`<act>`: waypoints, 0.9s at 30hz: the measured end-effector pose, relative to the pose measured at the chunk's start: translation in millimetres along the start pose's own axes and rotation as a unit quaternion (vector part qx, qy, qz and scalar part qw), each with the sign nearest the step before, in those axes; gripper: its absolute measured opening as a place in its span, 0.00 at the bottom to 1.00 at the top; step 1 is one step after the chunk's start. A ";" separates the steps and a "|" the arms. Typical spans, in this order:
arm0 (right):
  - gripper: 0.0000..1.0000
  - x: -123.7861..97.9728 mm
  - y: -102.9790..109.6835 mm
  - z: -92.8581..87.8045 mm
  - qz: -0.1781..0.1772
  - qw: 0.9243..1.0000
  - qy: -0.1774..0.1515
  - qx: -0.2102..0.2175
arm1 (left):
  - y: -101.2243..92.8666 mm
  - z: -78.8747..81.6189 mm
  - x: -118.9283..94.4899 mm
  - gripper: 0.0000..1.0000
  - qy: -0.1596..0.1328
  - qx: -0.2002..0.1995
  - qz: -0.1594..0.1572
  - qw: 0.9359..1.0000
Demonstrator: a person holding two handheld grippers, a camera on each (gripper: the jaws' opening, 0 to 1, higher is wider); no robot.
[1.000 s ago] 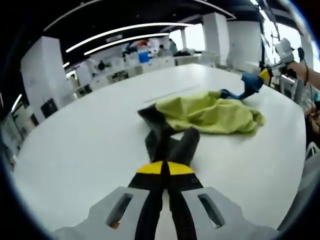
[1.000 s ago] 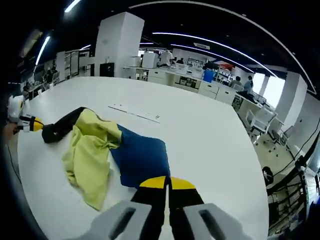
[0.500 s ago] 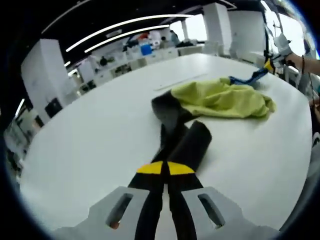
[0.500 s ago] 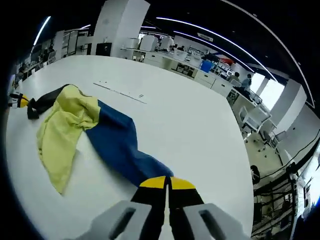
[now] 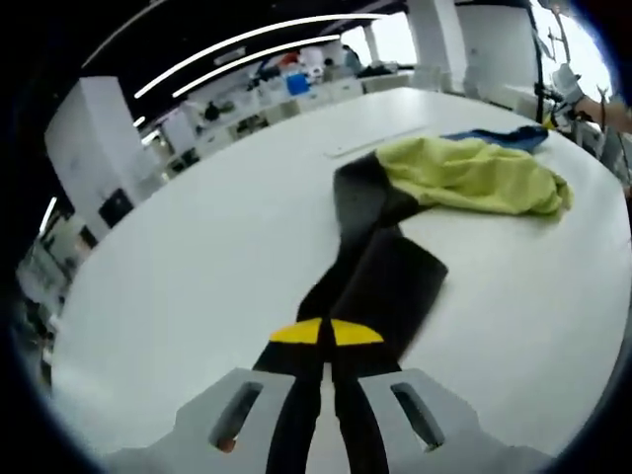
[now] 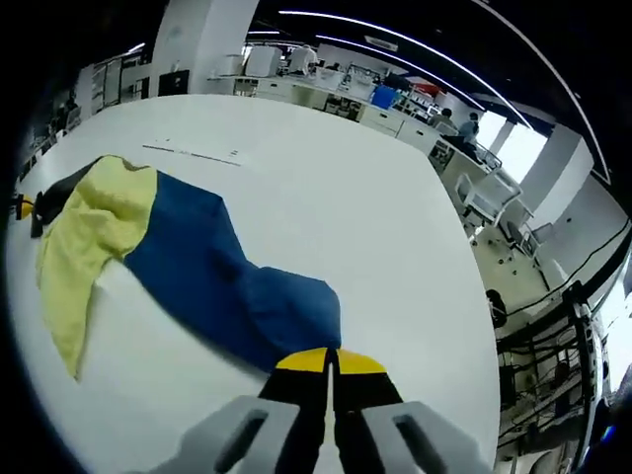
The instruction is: Fold the garment on the visible template until the final outline fits inside the template.
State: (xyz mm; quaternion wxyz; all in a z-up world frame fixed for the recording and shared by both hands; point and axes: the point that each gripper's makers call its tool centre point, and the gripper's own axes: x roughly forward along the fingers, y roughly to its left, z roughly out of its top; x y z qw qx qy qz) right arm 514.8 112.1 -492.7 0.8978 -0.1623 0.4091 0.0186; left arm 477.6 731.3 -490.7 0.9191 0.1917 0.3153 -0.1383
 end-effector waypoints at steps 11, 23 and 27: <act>0.00 2.9 -13.7 -16.9 -0.013 1.000 0.020 0.016 | 16.3 -7.4 5.6 0.00 0.016 -0.008 0.017 1.000; 0.00 1.6 -16.9 -25.2 -0.011 0.999 0.025 0.041 | 33.0 -8.8 5.3 0.00 0.006 -0.051 0.032 0.998; 0.00 -1.7 -14.3 -25.3 -0.004 0.999 0.019 0.043 | 28.3 -4.2 1.6 0.00 -0.006 -0.049 0.029 0.998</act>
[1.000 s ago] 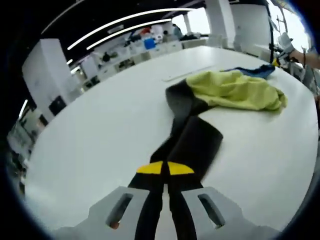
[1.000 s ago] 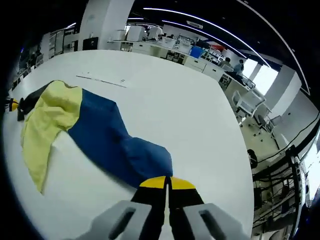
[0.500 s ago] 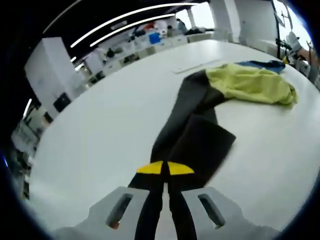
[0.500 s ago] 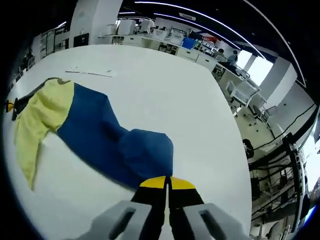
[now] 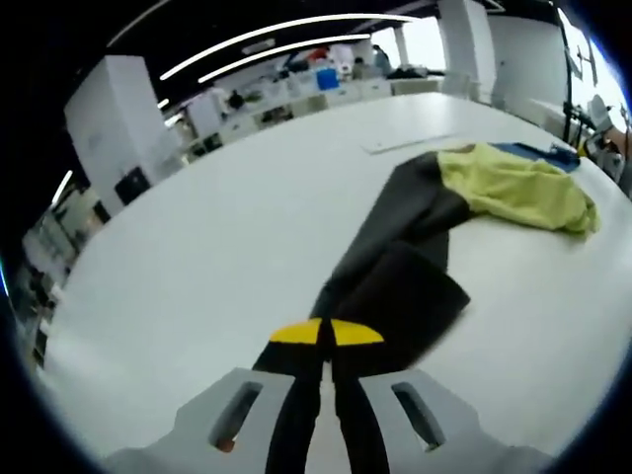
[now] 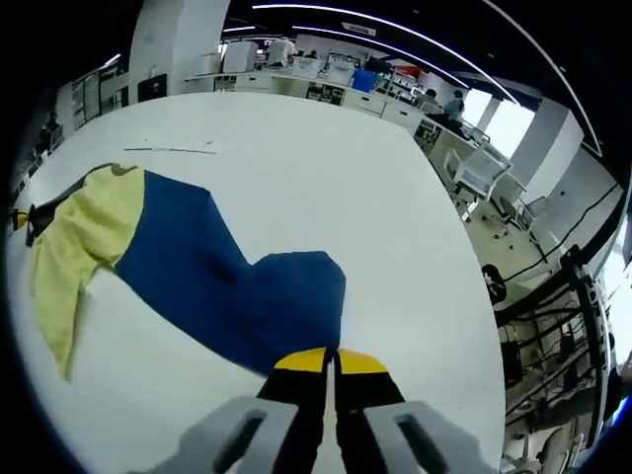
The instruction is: Fold the garment on the visible template until the final outline fits inside the template.
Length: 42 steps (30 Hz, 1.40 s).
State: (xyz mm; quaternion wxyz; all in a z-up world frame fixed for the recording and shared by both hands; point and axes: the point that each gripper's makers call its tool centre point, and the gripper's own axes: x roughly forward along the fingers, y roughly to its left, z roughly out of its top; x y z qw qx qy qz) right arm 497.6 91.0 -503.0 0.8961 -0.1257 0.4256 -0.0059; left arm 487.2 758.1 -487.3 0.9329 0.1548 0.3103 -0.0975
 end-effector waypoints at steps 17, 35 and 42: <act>0.56 -40.1 45.7 31.2 0.078 0.993 -0.083 0.031 | -29.9 32.9 -19.6 0.49 -0.075 0.005 -0.042 0.996; 0.81 -96.9 162.6 55.5 0.223 0.965 -0.126 -0.052 | -65.3 41.3 -58.7 0.93 -0.115 0.003 -0.076 0.990; 0.82 -118.1 215.1 58.5 0.284 0.945 -0.137 -0.088 | -80.7 46.8 -72.4 0.99 -0.129 0.008 -0.096 0.987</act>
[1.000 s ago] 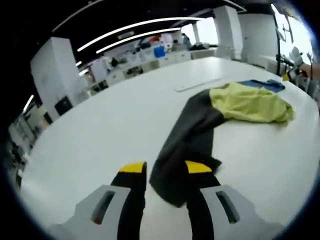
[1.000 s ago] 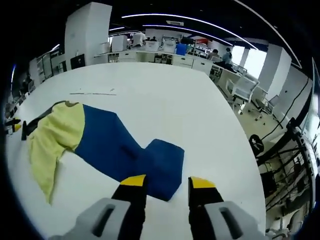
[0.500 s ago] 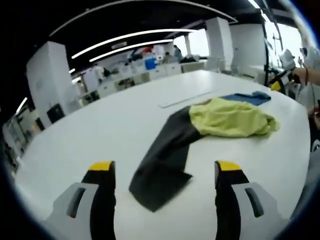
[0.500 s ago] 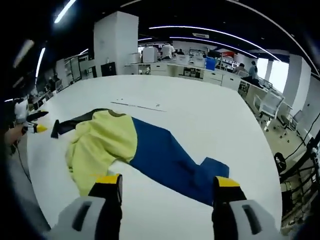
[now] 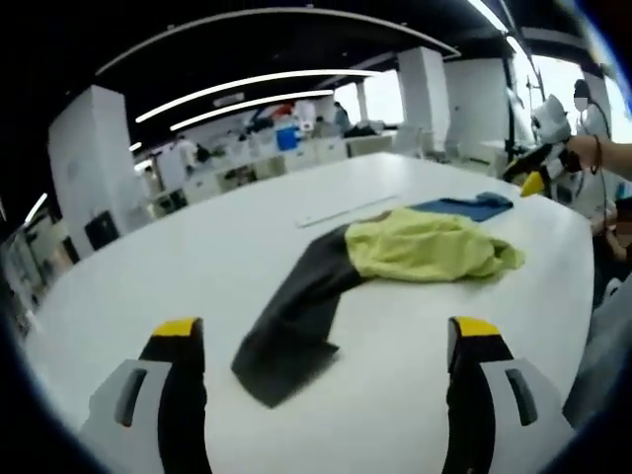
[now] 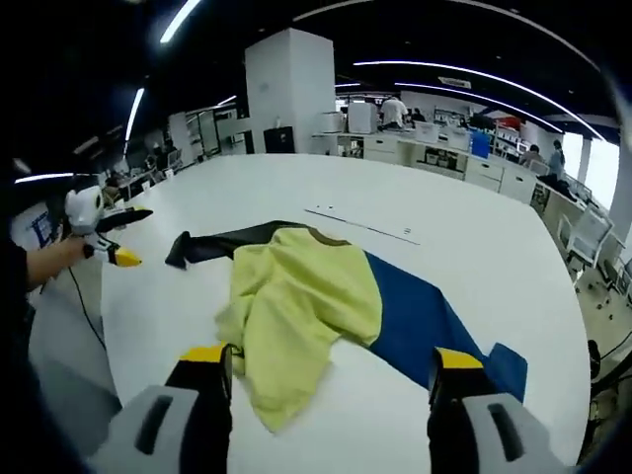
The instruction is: Fold the garment on the visible template until the final outline fits inside the template.
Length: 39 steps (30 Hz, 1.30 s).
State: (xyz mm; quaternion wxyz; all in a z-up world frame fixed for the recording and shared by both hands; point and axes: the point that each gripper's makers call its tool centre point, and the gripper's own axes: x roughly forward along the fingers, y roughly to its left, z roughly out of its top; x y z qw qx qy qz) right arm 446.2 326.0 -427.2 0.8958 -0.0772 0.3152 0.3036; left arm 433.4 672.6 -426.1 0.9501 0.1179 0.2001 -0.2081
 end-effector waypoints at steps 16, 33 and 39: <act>0.67 22.0 72.1 7.1 0.066 0.996 -0.002 -0.065 | -50.2 -7.7 -19.3 0.99 0.027 0.018 -0.055 0.998; 0.39 69.2 107.3 -5.6 0.106 0.988 0.018 -0.112 | -79.6 -26.6 -26.6 0.96 0.050 0.044 -0.085 0.994; 0.37 83.8 106.9 -18.1 0.095 0.982 0.046 -0.153 | -82.3 -32.6 -27.8 0.93 0.054 0.045 -0.090 0.993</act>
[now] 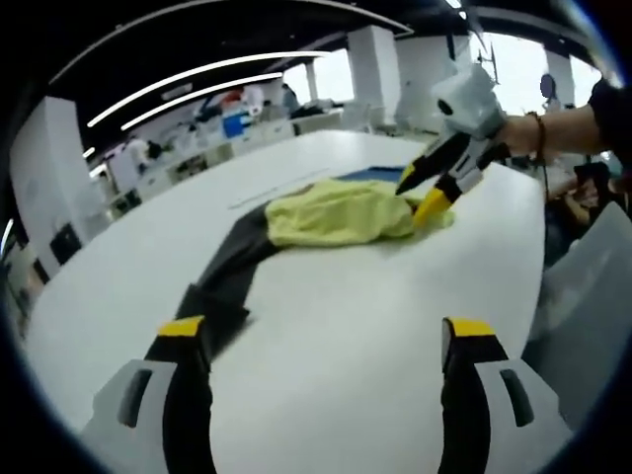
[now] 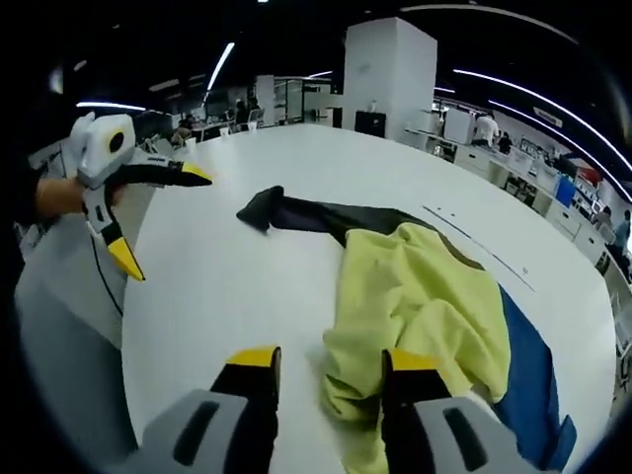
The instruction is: Fold the garment on the visible template until the final outline fits inside the template.
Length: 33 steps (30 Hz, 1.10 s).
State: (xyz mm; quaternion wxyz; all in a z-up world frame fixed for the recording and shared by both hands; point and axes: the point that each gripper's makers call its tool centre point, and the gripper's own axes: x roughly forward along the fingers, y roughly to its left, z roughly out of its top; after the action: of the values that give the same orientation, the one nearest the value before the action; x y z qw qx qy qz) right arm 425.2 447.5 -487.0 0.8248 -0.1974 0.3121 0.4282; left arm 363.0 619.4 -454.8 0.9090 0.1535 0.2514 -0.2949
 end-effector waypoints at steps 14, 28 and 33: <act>0.12 29.8 -13.9 -22.3 -0.030 0.995 0.060 -0.067 | -1.0 -11.7 1.8 0.89 0.013 0.000 0.000 1.000; 0.00 11.9 -16.2 -1.5 -0.001 0.998 0.047 -0.037 | -1.1 -11.0 2.7 0.83 0.007 -0.009 -0.003 1.000; 0.00 2.7 -17.9 16.9 0.010 1.000 0.016 0.002 | -5.1 -0.8 3.2 0.83 -0.018 -0.016 -0.012 1.000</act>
State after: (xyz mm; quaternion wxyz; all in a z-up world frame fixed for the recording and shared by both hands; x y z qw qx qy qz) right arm 447.0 449.2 -475.5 0.8157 -0.1993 0.3281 0.4327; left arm 361.8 614.2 -457.9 0.9120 0.1305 0.2415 -0.3047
